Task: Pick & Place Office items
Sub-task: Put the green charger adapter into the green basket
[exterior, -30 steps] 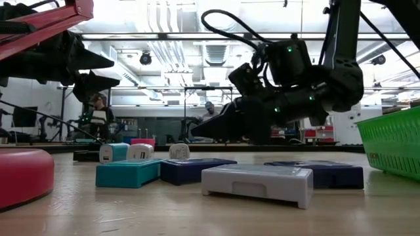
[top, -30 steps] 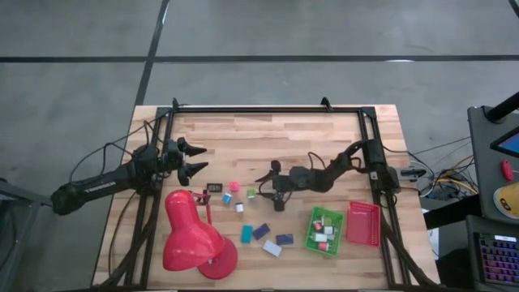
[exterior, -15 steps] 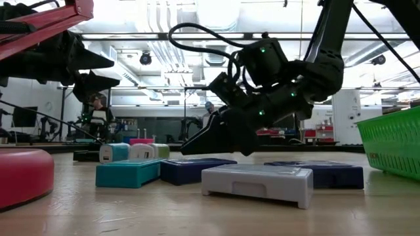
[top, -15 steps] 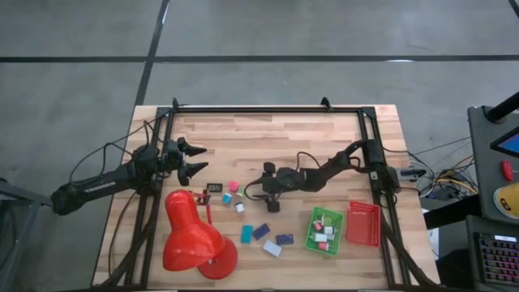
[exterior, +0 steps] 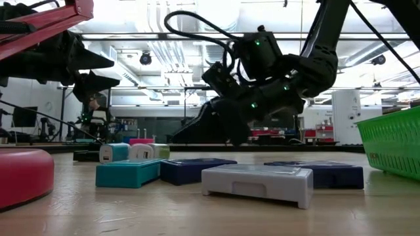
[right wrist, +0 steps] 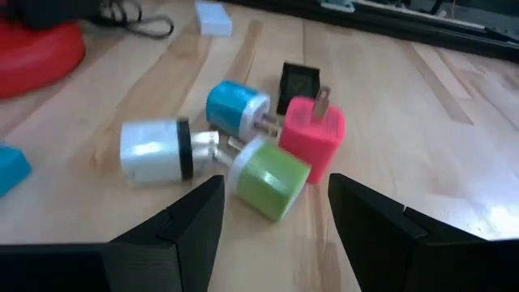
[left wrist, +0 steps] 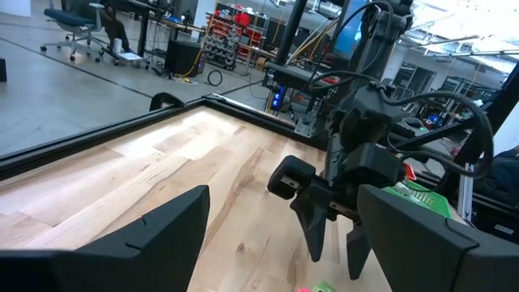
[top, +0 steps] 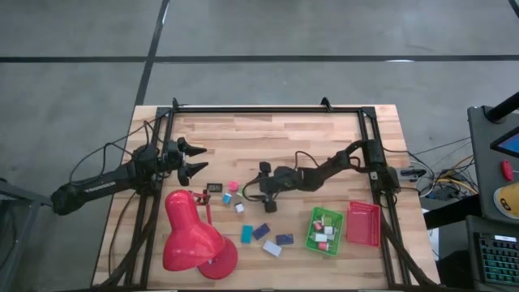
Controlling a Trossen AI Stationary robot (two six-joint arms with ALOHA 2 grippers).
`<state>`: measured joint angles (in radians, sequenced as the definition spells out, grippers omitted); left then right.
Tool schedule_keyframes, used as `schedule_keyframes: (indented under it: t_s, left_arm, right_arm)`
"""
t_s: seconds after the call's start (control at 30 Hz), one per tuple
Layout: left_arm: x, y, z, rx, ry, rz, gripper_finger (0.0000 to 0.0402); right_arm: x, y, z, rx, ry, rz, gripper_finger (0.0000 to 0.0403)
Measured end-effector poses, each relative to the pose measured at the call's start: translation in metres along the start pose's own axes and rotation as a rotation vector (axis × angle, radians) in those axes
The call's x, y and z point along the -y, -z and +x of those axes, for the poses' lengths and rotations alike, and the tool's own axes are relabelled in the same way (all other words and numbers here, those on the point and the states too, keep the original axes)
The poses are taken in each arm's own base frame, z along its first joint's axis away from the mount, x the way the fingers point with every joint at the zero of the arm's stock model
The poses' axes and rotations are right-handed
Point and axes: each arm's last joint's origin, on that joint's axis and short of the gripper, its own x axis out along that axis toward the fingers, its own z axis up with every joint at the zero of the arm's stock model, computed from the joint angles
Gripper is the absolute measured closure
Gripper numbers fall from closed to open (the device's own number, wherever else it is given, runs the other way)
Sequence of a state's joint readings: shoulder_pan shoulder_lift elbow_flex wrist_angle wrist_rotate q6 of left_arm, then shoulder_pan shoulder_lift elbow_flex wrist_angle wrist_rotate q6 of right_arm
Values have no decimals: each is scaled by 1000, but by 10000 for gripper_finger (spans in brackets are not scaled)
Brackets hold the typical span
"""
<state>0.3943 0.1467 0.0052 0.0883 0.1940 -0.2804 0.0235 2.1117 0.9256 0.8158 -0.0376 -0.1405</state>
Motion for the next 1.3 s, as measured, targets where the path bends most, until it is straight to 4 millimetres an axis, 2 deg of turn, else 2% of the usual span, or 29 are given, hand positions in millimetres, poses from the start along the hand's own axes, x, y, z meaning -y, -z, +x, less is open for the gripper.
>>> schedule_keyframes:
  t_s: [0.13, 0.37, 0.43, 0.63, 0.8, 1.07, 1.3]
  left_arm:
    - [0, 0, 0, 0, 0, 0, 82]
    - [0, 0, 0, 0, 0, 0, 82]
    - [0, 0, 0, 0, 0, 0, 82]
    - [0, 0, 0, 1, 1, 0, 82]
    - [0, 0, 0, 1, 0, 0, 82]
    - [0, 0, 0, 1, 1, 0, 82]
    - [0, 0, 0, 0, 0, 0, 82]
  right_arm:
    - [-1, -4, 3, 0, -7, -44, 184]
    - [-3, -7, 12, -157, -92, -383, 184]
    - [-2, -13, 16, -186, -115, -429, 184]
    - [2, -32, 24, -205, -122, -411, 184]
    - [4, -38, 26, -190, -118, -436, 184]
    - [3, -30, 29, -207, -145, -476, 184]
    - [5, -28, 45, -204, -136, -465, 183]
